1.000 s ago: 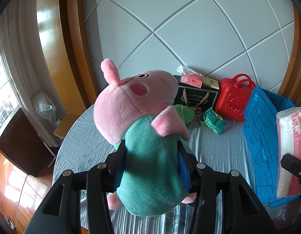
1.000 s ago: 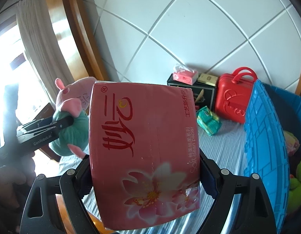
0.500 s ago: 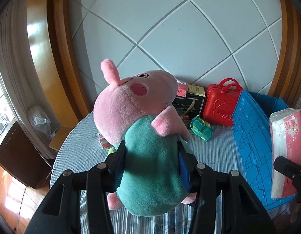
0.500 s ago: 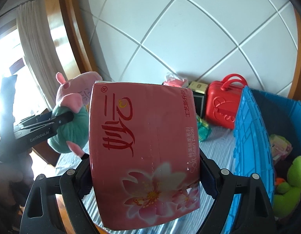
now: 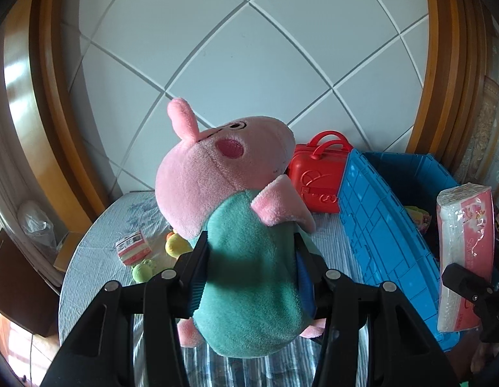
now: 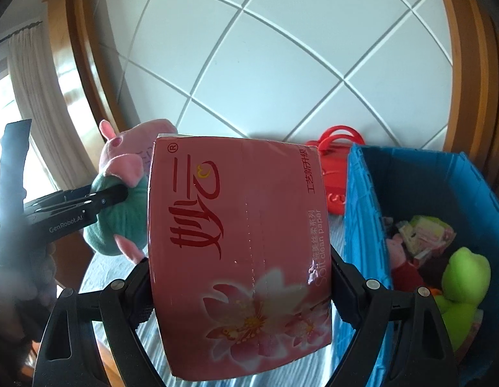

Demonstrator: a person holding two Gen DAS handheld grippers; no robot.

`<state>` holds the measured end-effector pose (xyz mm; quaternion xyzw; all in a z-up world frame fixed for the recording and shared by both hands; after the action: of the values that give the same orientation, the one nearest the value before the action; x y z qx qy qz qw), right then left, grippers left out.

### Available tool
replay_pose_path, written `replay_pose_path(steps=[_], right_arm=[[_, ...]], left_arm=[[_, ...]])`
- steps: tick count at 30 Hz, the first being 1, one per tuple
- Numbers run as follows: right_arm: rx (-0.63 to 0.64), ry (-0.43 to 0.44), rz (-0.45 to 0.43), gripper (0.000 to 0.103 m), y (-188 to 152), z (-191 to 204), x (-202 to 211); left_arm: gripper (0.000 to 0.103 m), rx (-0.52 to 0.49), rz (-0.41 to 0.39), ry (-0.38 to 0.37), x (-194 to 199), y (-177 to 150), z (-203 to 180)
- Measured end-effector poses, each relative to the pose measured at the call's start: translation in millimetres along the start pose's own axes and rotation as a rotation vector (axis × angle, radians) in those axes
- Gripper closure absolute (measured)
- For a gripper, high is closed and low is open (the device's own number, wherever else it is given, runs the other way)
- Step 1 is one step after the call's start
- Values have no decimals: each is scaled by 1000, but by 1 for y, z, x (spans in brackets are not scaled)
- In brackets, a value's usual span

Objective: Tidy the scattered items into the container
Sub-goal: 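Lift and carry the pig with the left gripper while the right gripper carries the tissue pack to the crate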

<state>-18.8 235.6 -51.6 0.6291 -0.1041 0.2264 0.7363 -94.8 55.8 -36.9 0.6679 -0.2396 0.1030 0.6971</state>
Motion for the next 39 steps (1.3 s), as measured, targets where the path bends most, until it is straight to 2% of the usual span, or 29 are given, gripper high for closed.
replay_pose_path(steps=[10, 18, 23, 28, 35, 39], right_arm=[[-49, -102, -26, 14, 9, -82, 26], [-112, -172, -29, 14, -1, -134, 52], [-156, -220, -17, 14, -15, -165, 63], [-188, -275, 3, 14, -31, -197, 70], [-232, -317, 37, 14, -51, -224, 76], [-249, -332, 54, 14, -62, -240, 75]], left_arm=[[56, -56, -63, -96, -20, 58, -81], [56, -118, -90, -209, -38, 92, -168], [56, -147, -78, -276, -54, 100, -220], [56, -159, -30, -353, -78, 93, -271], [56, -192, 23, -408, -111, 79, -328], [56, -198, 41, -430, -121, 77, -348]])
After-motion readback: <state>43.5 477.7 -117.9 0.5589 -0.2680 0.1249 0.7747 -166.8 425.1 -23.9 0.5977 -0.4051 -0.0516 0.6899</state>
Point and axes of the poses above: each gripper's, at about its wrist camera, not at the fingertips, and x roughly against the way its jaws point, z to its left, y to its top, the point moved 9 cm from there along -x, roughly the way its jaws point, and after that the axes turned 11 degrees about -z, right-handed, at the moved point
